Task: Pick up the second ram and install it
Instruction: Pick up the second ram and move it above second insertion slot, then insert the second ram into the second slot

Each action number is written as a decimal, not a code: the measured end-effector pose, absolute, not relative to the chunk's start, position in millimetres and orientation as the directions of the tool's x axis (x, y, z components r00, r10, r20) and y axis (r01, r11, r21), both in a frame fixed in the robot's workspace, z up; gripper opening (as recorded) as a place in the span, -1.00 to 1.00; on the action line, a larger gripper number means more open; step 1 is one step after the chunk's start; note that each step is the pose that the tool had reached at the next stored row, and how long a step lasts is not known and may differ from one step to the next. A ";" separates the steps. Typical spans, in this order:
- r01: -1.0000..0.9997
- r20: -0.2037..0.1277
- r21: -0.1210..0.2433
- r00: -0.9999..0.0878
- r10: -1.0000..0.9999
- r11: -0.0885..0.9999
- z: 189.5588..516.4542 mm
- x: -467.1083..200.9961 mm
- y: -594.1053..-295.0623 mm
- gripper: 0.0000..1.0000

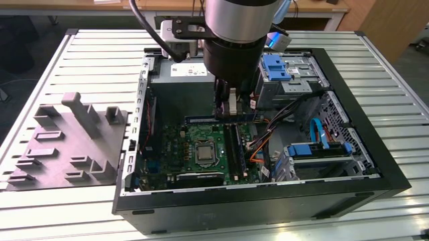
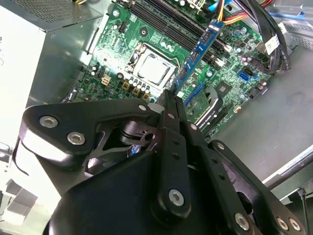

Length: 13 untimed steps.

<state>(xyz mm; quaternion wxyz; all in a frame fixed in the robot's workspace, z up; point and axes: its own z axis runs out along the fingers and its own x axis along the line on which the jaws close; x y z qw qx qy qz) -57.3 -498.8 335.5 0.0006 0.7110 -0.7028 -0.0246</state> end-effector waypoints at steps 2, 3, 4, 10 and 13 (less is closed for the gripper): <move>-0.999 -0.034 0.035 0.011 -0.999 -0.012 335.2 -57.3 -498.8 -0.77; -0.999 -0.034 0.035 0.011 -0.999 -0.012 335.2 -57.3 -498.8 -0.77; -0.999 -0.034 0.035 0.011 -0.999 -0.012 335.2 -57.3 -498.8 -0.77; -0.999 -0.034 0.035 0.011 -0.999 -0.012 335.1 -57.3 -498.8 -0.77; -0.999 -0.034 0.035 0.013 -0.999 -0.014 335.0 -57.3 -498.8 -0.77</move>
